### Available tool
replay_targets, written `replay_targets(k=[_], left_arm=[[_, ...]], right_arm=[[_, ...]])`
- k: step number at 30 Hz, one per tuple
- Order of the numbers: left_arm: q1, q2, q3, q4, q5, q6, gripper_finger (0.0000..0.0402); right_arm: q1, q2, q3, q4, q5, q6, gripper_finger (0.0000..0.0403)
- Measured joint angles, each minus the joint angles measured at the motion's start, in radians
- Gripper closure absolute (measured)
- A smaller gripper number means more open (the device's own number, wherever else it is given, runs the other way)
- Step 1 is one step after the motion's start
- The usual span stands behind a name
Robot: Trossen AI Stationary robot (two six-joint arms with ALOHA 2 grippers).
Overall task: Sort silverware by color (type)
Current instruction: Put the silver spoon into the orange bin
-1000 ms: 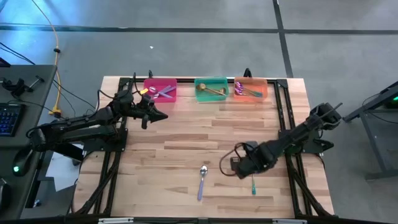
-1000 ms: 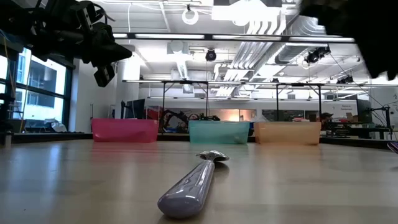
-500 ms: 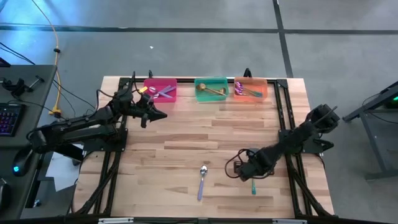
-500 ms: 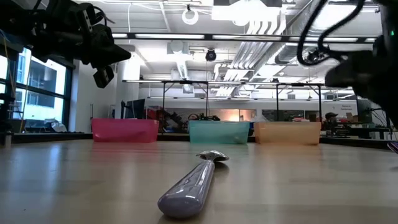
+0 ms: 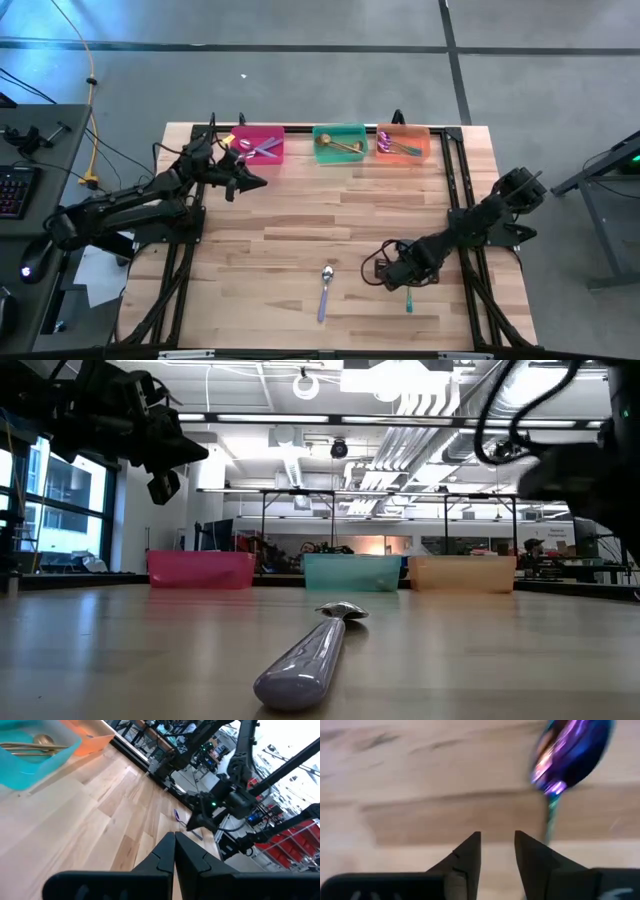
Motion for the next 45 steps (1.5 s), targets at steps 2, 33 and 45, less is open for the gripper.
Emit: replay_targets(k=[2, 33, 45], left_arm=[[0.005, 0.000, 0.000, 0.000, 0.000, 0.000, 0.0401], [0.031, 0.000, 0.000, -0.049, -0.029, 0.004, 0.0401], [0.031, 0.000, 0.000, -0.048, -0.159, -0.054, 0.0401]], right_arm=[[0.000, -0.001, 0.033, -0.028, -0.006, -0.016, 0.0289], [-0.179, -0.044, -0.125, 0.197, -0.029, -0.435, 0.0390], [-0.625, -0.253, -0.126, 0.179, 0.036, -1.081, 0.0402]])
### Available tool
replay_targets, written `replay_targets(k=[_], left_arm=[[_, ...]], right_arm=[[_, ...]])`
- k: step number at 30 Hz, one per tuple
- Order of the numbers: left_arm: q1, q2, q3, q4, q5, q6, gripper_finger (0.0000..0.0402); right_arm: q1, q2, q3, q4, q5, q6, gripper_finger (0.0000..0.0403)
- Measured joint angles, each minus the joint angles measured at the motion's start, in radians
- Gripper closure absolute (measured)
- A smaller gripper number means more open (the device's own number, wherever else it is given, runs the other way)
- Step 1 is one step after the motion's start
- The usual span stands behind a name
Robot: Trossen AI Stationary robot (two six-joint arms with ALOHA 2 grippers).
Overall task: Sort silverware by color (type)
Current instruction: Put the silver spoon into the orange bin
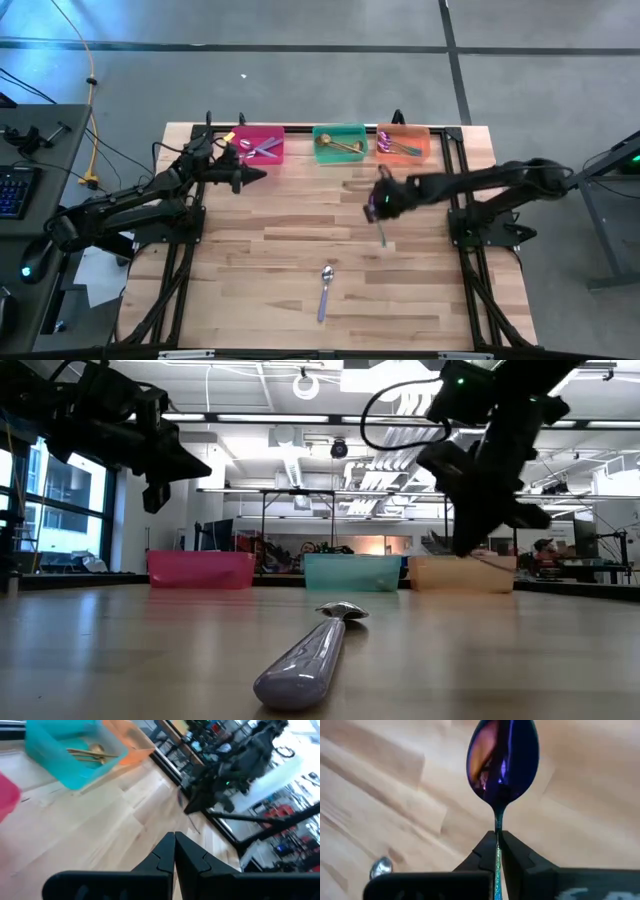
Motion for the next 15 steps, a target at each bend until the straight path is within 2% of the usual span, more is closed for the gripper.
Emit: replay_targets(k=[3, 7, 11, 15], left_arm=[[0.000, 0.000, 0.000, 0.000, -0.037, -0.023, 0.0401], [0.000, 0.000, 0.000, 0.001, -0.076, -0.036, 0.0401], [0.000, 0.000, 0.000, 0.003, -0.095, -0.036, 0.0401], [0.000, 0.000, 0.000, 0.003, -0.105, -0.036, 0.0401]], right_arm=[[-0.143, -0.048, 0.062, -0.109, -0.017, -0.190, 0.0402], [-0.346, -0.052, 0.213, -0.269, -0.016, -0.501, 0.0403], [-0.540, 0.002, 0.364, -0.368, -0.020, -0.806, 0.0403], [-0.700, 0.115, 0.499, -0.440, -0.017, -1.116, 0.0403]])
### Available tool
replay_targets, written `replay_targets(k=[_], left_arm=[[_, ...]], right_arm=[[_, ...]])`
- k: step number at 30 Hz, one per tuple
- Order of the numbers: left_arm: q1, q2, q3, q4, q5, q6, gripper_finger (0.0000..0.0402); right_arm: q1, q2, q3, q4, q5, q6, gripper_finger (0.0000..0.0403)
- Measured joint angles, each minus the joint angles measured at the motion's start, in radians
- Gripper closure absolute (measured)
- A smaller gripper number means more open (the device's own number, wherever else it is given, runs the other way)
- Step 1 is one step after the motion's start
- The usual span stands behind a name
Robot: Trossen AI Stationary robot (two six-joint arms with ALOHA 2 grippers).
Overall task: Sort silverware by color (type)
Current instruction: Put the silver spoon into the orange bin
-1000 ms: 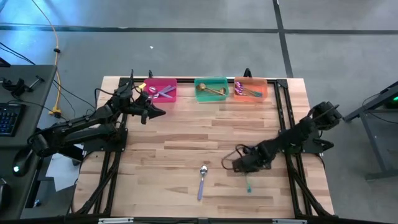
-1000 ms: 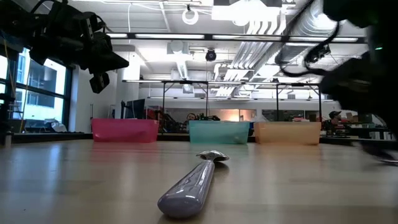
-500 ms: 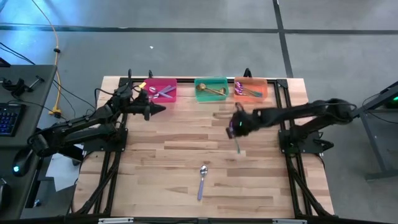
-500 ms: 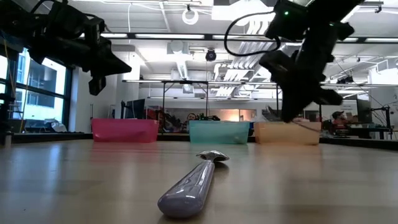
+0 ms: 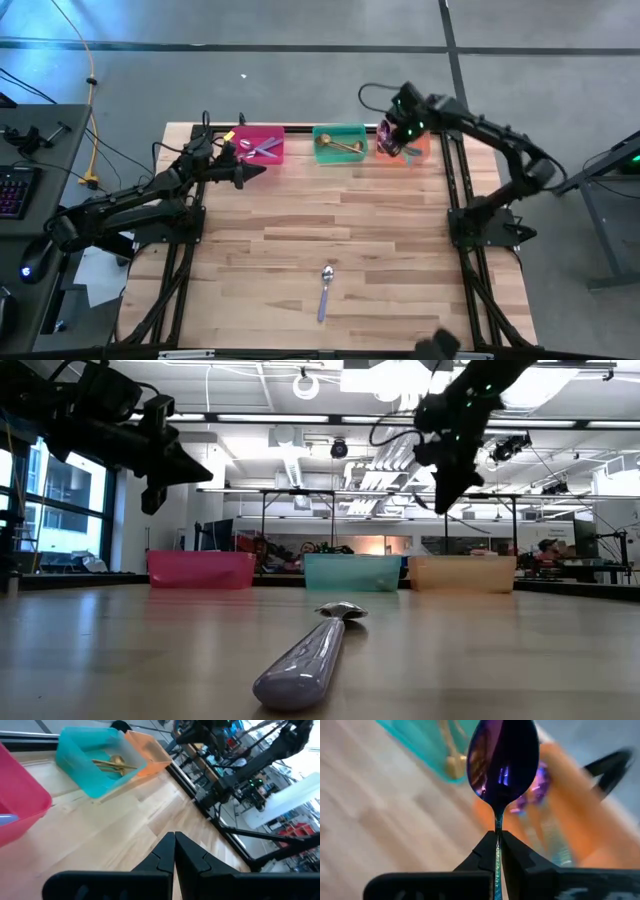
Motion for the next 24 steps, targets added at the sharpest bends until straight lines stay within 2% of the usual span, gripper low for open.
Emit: replay_targets(k=[5, 12, 14, 24], left_arm=[[0.000, 0.000, 0.000, -0.004, -0.035, -0.019, 0.0401], [0.000, 0.000, 0.000, -0.004, -0.037, -0.024, 0.0401], [0.000, 0.000, 0.000, -0.004, -0.037, -0.026, 0.0401], [0.000, 0.000, 0.000, -0.004, -0.042, -0.027, 0.0401]], right_arm=[[-0.099, 0.169, 0.138, -0.019, 0.056, -0.329, 0.0403], [-0.149, 0.361, 0.221, -0.053, 0.097, -0.589, 0.0403], [-0.156, 0.396, 0.220, -0.059, 0.133, -0.620, 0.0403], [-0.204, 0.445, 0.220, -0.073, 0.126, -0.601, 0.0403]])
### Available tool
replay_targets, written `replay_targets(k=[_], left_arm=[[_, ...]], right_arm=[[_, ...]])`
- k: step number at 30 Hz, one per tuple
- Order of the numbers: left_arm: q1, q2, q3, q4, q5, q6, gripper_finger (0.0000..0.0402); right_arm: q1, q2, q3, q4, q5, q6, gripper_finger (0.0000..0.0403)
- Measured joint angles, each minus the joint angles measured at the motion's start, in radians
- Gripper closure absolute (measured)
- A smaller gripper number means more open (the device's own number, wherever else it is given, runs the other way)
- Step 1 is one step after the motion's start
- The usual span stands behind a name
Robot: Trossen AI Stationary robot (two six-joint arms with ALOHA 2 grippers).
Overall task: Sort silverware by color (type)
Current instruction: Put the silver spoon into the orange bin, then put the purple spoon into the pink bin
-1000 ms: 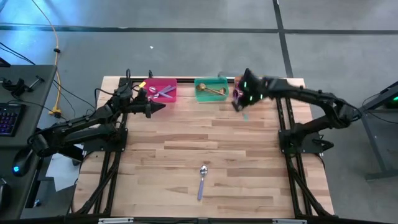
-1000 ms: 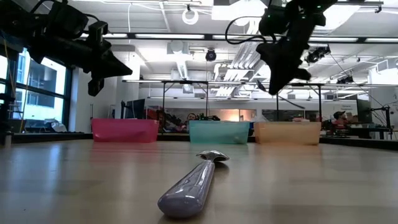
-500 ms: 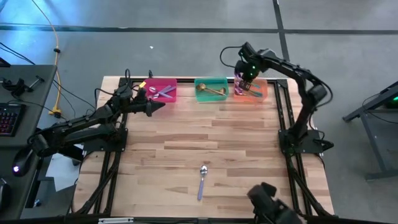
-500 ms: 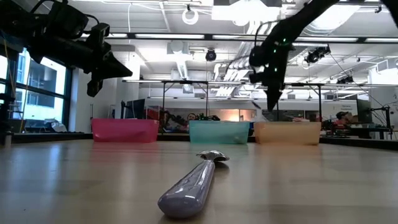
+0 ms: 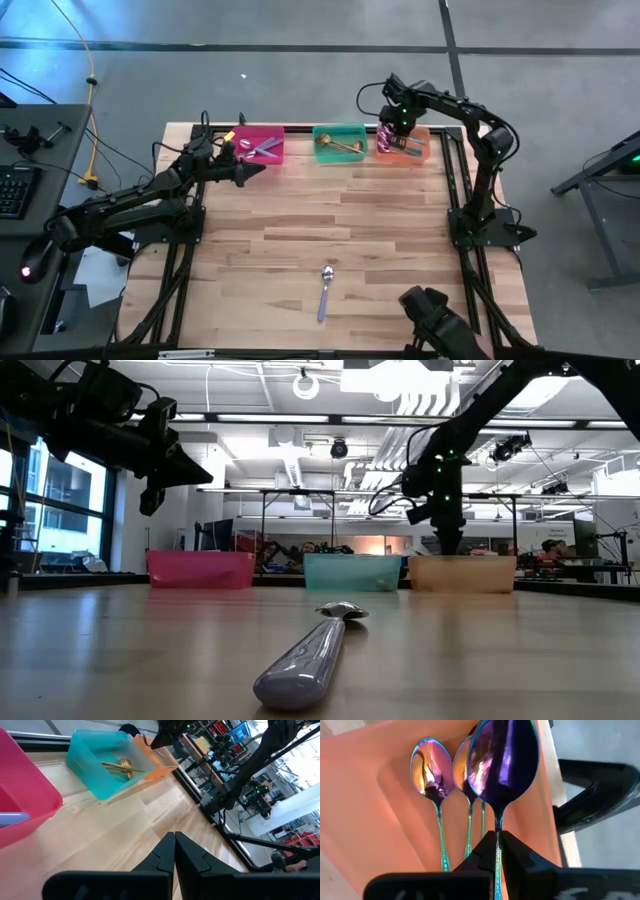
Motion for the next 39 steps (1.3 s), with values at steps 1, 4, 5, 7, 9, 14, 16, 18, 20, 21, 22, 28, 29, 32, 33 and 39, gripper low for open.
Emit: replay_targets(k=[1, 4, 5, 7, 9, 14, 16, 18, 20, 21, 22, 28, 29, 32, 33, 39], left_arm=[[0.000, 0.000, 0.000, 0.000, -0.001, 0.000, 0.0401], [0.000, 0.000, 0.000, 0.000, -0.003, 0.001, 0.0401], [0.000, 0.000, 0.000, 0.000, -0.003, 0.001, 0.0401], [0.000, 0.000, 0.000, 0.000, -0.003, 0.001, 0.0401], [0.000, 0.000, 0.000, 0.000, -0.003, 0.001, 0.0401], [0.000, 0.000, 0.000, 0.000, -0.003, 0.010, 0.0401], [0.000, 0.000, 0.000, 0.000, -0.002, 0.010, 0.0401], [0.000, 0.000, 0.000, -0.001, 0.005, 0.011, 0.0401], [0.000, 0.000, 0.000, -0.002, 0.008, 0.011, 0.0401], [0.000, 0.000, 0.000, -0.002, 0.008, 0.012, 0.0401], [0.000, 0.000, 0.000, -0.002, 0.008, 0.016, 0.0401], [0.000, 0.000, 0.000, -0.001, 0.009, 0.033, 0.0401], [-0.002, 0.000, 0.000, -0.001, 0.009, 0.042, 0.0401], [-0.002, 0.000, 0.000, -0.001, 0.009, 0.064, 0.0401], [-0.002, 0.000, 0.000, -0.001, 0.009, 0.065, 0.0401], [-0.002, 0.000, 0.000, 0.000, 0.021, 0.068, 0.0401]], right_arm=[[-0.004, 0.000, 0.000, -0.006, -0.004, 0.009, 0.0403], [-0.018, 0.000, 0.000, -0.025, -0.023, 0.024, 0.0403], [-0.020, 0.000, 0.000, -0.028, -0.029, 0.026, 0.0403], [-0.024, 0.000, 0.000, -0.027, -0.029, 0.027, 0.0403], [-0.024, 0.000, 0.000, -0.026, -0.030, 0.044, 0.0403], [-0.020, 0.000, 0.000, -0.030, -0.038, 0.095, 0.0382], [-0.013, 0.000, 0.000, -0.031, -0.037, 0.121, 0.0360], [-0.007, -0.007, 0.000, -0.031, -0.029, 0.155, 0.0335], [0.001, -0.025, 0.000, -0.033, -0.003, 0.189, 0.0313], [0.008, -0.037, 0.000, -0.033, 0.011, 0.206, 0.0305], [0.013, -0.051, 0.000, -0.034, 0.023, 0.219, 0.0298], [0.061, -0.183, 0.000, -0.035, -0.023, 0.310, 0.0316], [0.069, -0.207, 0.000, -0.035, -0.054, 0.316, 0.0325], [0.092, -0.279, 0.000, -0.034, -0.135, 0.342, 0.0358], [0.100, -0.301, 0.000, -0.034, -0.156, 0.360, 0.0369], [0.187, -0.379, 0.000, 0.033, -0.190, 0.492, 0.0396]])
